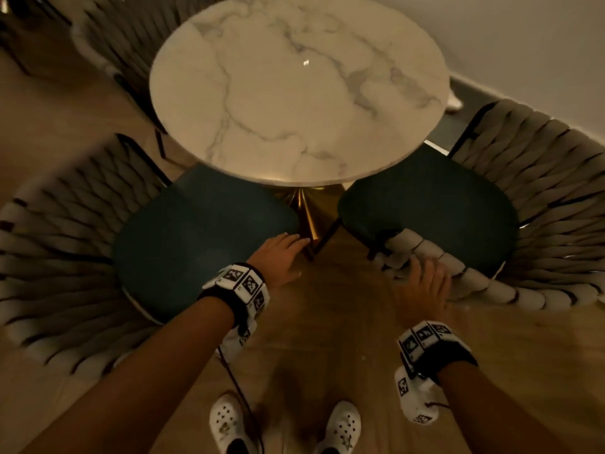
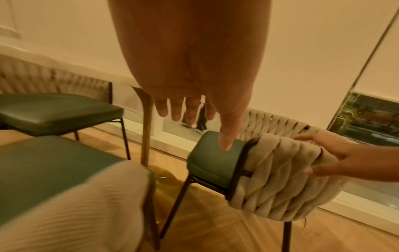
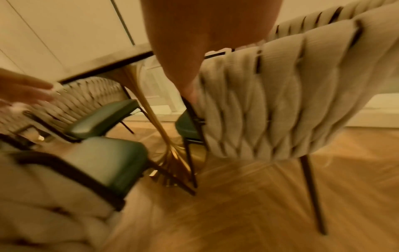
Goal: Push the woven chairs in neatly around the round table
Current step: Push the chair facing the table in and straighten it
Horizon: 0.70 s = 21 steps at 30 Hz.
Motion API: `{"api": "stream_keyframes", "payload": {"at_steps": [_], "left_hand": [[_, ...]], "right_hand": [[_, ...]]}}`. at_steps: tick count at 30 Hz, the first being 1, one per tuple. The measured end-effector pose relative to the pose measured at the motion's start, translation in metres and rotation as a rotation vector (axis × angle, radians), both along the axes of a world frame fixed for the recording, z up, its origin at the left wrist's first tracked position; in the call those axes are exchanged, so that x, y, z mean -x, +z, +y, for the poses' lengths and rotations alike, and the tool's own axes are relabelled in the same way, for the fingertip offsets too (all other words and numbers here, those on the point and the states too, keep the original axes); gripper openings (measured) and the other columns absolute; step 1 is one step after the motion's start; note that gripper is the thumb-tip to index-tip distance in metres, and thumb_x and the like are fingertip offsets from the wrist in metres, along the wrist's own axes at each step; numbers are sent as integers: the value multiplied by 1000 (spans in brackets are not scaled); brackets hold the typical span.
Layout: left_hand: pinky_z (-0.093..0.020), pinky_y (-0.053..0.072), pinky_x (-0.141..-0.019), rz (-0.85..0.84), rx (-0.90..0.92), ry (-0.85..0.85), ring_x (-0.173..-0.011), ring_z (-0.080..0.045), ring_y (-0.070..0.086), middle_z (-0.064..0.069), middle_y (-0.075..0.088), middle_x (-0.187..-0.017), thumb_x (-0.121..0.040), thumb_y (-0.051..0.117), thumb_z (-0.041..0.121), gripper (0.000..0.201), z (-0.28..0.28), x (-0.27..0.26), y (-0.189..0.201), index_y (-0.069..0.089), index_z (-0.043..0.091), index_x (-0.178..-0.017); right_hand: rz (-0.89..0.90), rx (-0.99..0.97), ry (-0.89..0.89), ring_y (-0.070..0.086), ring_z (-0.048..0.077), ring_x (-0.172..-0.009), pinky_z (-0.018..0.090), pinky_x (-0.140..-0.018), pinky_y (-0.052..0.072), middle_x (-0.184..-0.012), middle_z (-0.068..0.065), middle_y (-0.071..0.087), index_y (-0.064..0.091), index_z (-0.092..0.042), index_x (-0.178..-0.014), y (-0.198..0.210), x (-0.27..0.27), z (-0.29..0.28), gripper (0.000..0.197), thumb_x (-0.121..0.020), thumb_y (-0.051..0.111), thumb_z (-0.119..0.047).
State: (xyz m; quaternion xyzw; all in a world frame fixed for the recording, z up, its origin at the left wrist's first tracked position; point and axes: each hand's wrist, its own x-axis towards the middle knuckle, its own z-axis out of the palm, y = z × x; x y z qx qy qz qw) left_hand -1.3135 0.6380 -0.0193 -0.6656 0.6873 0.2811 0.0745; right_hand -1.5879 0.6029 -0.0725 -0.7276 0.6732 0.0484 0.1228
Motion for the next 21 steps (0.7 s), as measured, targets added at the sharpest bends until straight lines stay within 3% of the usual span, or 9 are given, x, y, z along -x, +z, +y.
{"api": "stream_keyframes", "payload": {"at_steps": [3,6,11,13,15,16,19,21], "left_hand": [[-39,20,-118,53,24,54,-143,-26,22,-9,22,-156,-94,53,27,63,35,-53,14,21,19,-147],[-38,24,-118,97,54,93,-140,-25,28,-10,29,-154,-92,57,27,60,79,-116,26,29,18,-144],[-38,24,-118,-23,101,111,-139,-25,30,-9,31,-152,-90,59,30,61,153,-239,37,32,17,-143],[-40,25,-117,-93,81,126,-139,-26,30,-10,31,-152,-90,59,31,61,175,-284,41,32,18,-143],[-41,25,-117,-168,47,162,-139,-27,29,-9,30,-153,-90,59,32,62,192,-322,41,31,20,-143],[-43,25,-117,-198,31,180,-139,-28,29,-9,29,-153,-89,58,34,62,197,-339,41,30,21,-143],[-47,23,-118,-235,-8,212,-140,-30,27,-9,27,-154,-89,56,38,62,207,-382,36,29,23,-143],[-49,19,-119,-257,-39,218,-142,-32,21,-10,23,-155,-90,54,39,62,204,-405,34,28,24,-144]], "right_hand": [[-101,-92,82,13,36,-141,50,-115,12,-151,20,21,28,-8,-138,15,-66,33,59,-91,52,-33],[-248,-169,162,27,30,-136,41,-112,21,-146,16,33,35,-10,-134,32,-130,71,47,-94,47,-31],[-504,-305,46,46,34,-120,45,-105,36,-129,20,52,47,-6,-124,34,-225,130,42,-94,48,-34],[-597,-363,-86,52,36,-115,49,-99,42,-125,20,56,49,-6,-122,-2,-248,140,52,-89,51,-47],[-687,-406,-230,49,38,-120,54,-100,42,-132,21,51,39,-7,-131,-17,-271,148,80,-77,55,-64],[-693,-423,-287,45,40,-123,54,-103,39,-136,23,45,32,-5,-135,-9,-284,153,85,-76,59,-60],[-636,-471,-408,37,43,-128,50,-108,32,-141,29,34,17,2,-140,23,-318,165,76,-85,64,-22],[-595,-463,-430,34,45,-127,51,-108,32,-143,29,30,13,-4,-141,18,-329,167,78,-84,64,-18]]}}
